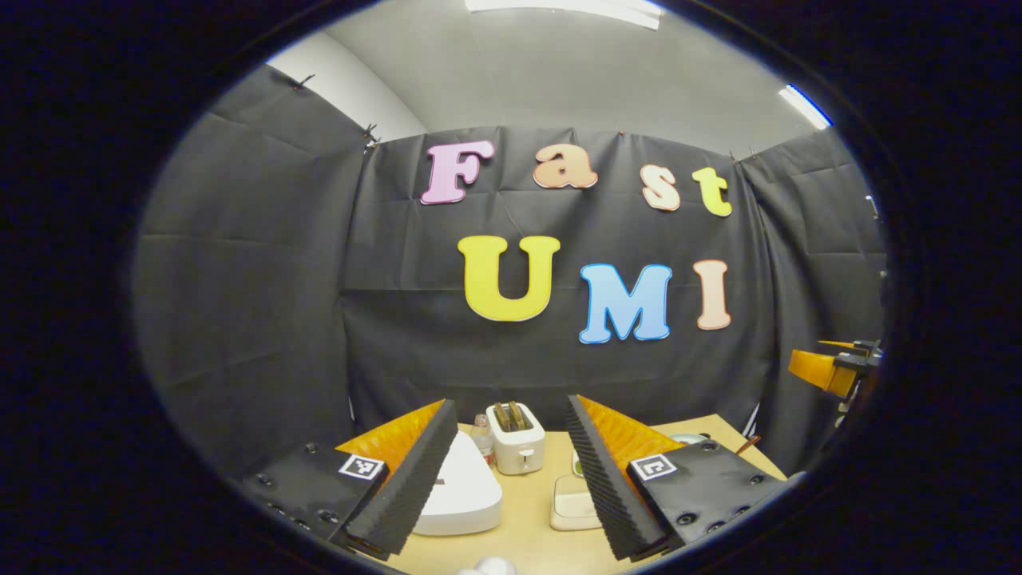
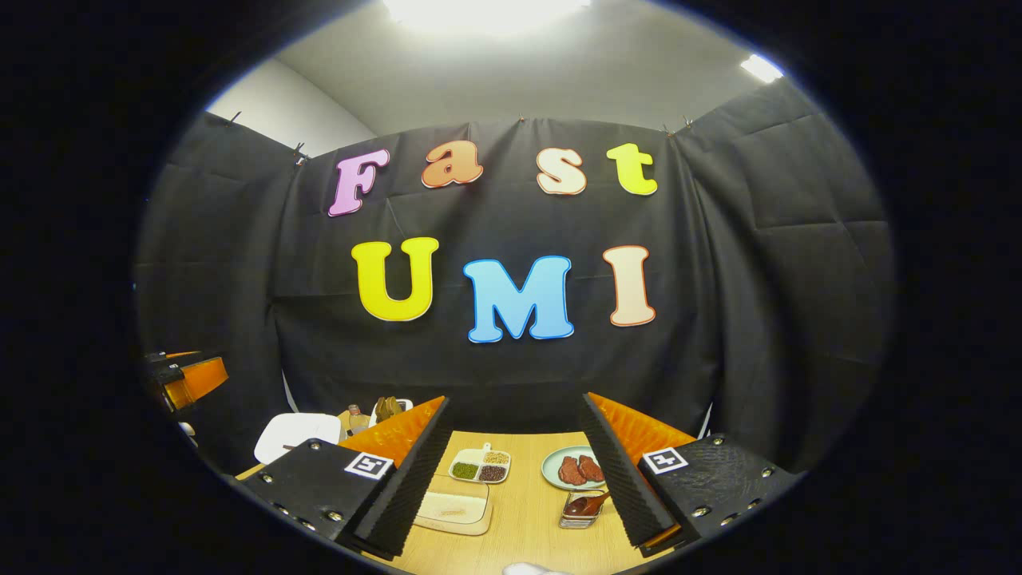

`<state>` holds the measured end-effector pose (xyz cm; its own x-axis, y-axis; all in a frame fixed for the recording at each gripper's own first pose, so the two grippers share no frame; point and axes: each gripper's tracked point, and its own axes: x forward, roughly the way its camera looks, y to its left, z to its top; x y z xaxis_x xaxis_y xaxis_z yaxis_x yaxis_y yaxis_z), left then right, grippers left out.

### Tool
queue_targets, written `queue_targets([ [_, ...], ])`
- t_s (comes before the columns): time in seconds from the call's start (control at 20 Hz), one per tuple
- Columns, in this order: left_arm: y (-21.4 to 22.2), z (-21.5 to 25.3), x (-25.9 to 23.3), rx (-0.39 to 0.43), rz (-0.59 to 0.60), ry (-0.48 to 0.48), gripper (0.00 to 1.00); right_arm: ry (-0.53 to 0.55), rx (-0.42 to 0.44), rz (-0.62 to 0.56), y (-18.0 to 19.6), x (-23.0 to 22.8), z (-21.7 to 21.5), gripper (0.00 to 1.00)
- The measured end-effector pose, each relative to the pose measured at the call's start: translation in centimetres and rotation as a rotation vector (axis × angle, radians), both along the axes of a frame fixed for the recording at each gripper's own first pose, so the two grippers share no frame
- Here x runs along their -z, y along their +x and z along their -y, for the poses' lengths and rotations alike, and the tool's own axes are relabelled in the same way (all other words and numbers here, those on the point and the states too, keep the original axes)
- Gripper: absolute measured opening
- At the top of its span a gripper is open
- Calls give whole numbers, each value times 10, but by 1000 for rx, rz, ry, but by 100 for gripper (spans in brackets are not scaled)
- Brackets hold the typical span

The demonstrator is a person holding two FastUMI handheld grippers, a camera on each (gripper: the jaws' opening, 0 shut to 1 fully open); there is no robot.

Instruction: Close the left gripper, press the button to open the rice cooker; take a wooden spoon from the chopstick holder with the right hand, scoop a spoonful of rice and pour it into the rice cooker, then put the wooden spoon back into the chopstick holder.

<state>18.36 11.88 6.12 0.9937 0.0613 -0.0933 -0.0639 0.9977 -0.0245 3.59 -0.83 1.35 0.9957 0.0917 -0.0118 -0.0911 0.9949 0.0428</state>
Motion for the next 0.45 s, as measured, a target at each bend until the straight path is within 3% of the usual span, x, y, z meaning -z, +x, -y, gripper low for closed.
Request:
queue_targets([
  [0.45,-5,-4,-7,4,24,-17,93,3,-9,-12,-6,2,-4,98],
])
